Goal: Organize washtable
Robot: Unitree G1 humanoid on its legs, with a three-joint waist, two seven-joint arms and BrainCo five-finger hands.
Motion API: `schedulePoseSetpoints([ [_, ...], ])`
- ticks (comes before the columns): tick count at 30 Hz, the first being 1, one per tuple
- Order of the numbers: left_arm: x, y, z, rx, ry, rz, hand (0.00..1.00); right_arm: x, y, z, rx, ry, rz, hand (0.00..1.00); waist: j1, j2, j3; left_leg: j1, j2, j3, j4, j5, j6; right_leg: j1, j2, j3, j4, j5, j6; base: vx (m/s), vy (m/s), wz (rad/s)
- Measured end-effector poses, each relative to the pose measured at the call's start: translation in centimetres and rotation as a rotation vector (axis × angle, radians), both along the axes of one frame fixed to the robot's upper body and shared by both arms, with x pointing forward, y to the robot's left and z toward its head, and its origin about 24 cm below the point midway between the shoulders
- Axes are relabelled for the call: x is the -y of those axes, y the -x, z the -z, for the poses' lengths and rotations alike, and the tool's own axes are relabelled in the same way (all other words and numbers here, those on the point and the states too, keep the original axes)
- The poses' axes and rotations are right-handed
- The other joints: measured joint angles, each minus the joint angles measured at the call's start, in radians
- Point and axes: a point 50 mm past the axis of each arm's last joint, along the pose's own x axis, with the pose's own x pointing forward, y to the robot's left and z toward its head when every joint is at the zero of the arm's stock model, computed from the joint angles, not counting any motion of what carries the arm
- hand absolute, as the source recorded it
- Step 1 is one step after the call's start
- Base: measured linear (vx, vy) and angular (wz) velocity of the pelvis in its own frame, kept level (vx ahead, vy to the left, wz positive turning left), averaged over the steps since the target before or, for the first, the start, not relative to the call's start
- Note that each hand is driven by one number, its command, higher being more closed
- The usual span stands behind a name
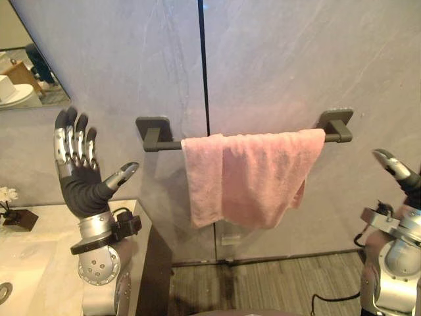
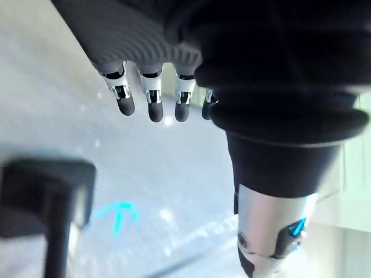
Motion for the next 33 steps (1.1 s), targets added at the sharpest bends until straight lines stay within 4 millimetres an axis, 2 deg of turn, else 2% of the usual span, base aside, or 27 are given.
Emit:
schedulePoseSetpoints([
  [2,1.6,-0.3,-0.2,0.002,-0.013,0.160,0.00,-2.0,-0.6,-0.5,0.010,0.064,-0.171,0.00,-0.001,-0.001,-0.003,0.003,0.000,0.000,0.000,0.000,0.000,0.002,0.000,0.001,0.001,0.000,0.000,-0.02,-0.009,0.00],
  [3,3.1,-0.5,-0.2,0.003,-0.042,0.290,0.00,-3.7,-0.9,-0.9,0.011,0.130,-0.305,0.00,0.000,-0.002,-0.003,0.006,-0.002,0.000,0.000,0.000,0.000,0.005,0.000,0.001,0.002,0.000,0.000,-0.03,-0.012,0.00],
  [7,5.8,-1.0,0.3,-0.034,-0.147,0.567,0.00,-6.3,-1.0,-1.1,-0.024,0.256,-0.590,0.00,0.002,-0.001,-0.004,0.015,-0.008,-0.002,0.000,0.000,0.000,0.015,-0.002,-0.001,0.001,0.000,0.000,-0.01,-0.002,0.00],
  [9,6.5,-1.3,1.3,-0.092,-0.180,0.645,0.00,-7.0,-1.0,-0.9,-0.053,0.294,-0.680,0.00,0.000,-0.001,-0.004,0.015,-0.009,-0.002,-0.001,0.000,0.000,0.015,-0.002,0.000,0.001,0.000,0.000,-0.02,-0.007,0.00],
  [14,7.9,-2.0,6.6,-0.356,-0.340,0.793,0.00,-8.0,-0.8,1.6,-0.278,0.448,-0.874,0.00,-0.004,-0.004,-0.003,0.020,-0.009,0.004,-0.005,0.000,0.000,0.014,-0.002,0.006,0.002,0.000,0.001,-0.01,-0.010,-0.02],
  [15,7.9,-2.0,7.1,-0.377,-0.359,0.797,0.00,-7.9,-0.8,2.1,-0.308,0.454,-0.881,0.00,-0.005,-0.004,-0.003,0.020,-0.009,0.005,-0.006,0.000,0.000,0.015,-0.002,0.006,0.002,0.000,0.001,0.00,0.000,0.00],
  [20,7.6,-2.6,9.6,-0.479,-0.447,0.759,0.00,-6.9,-1.6,7.6,-0.637,0.440,-0.884,0.00,-0.004,-0.009,0.000,0.022,-0.010,0.009,-0.007,0.000,0.000,0.013,-0.002,0.009,0.004,0.000,0.001,-0.01,-0.004,0.00],
  [24,7.7,-3.2,11.7,-0.559,-0.480,0.699,0.00,-6.2,-2.2,11.4,-0.811,0.428,-0.805,0.00,-0.002,-0.007,0.002,0.024,-0.010,0.011,-0.007,0.000,0.000,0.013,-0.002,0.009,0.007,0.000,0.001,-0.03,-0.017,-0.01],
  [26,7.9,-3.3,12.0,-0.567,-0.485,0.680,0.00,-6.2,-2.3,12.1,-0.827,0.428,-0.785,0.00,-0.003,-0.006,0.003,0.025,-0.010,0.011,-0.007,0.000,0.000,0.013,-0.002,0.009,0.007,0.000,0.001,0.00,0.000,0.00],
  [30,7.7,-4.7,12.2,-0.557,-0.466,0.516,0.00,-6.7,-2.8,14.4,-0.868,0.401,-0.676,0.00,-0.004,-0.004,0.009,0.024,-0.010,0.009,-0.008,0.001,0.001,0.012,-0.002,0.007,0.006,-0.001,0.001,-0.01,-0.006,0.00],
  [33,7.5,-5.2,12.2,-0.554,-0.471,0.421,0.00,-6.5,-3.1,14.8,-0.862,0.382,-0.582,0.00,-0.005,-0.004,0.009,0.021,-0.012,0.003,-0.008,0.001,0.001,0.012,-0.004,0.005,0.004,-0.001,0.001,0.00,-0.003,0.05],
])
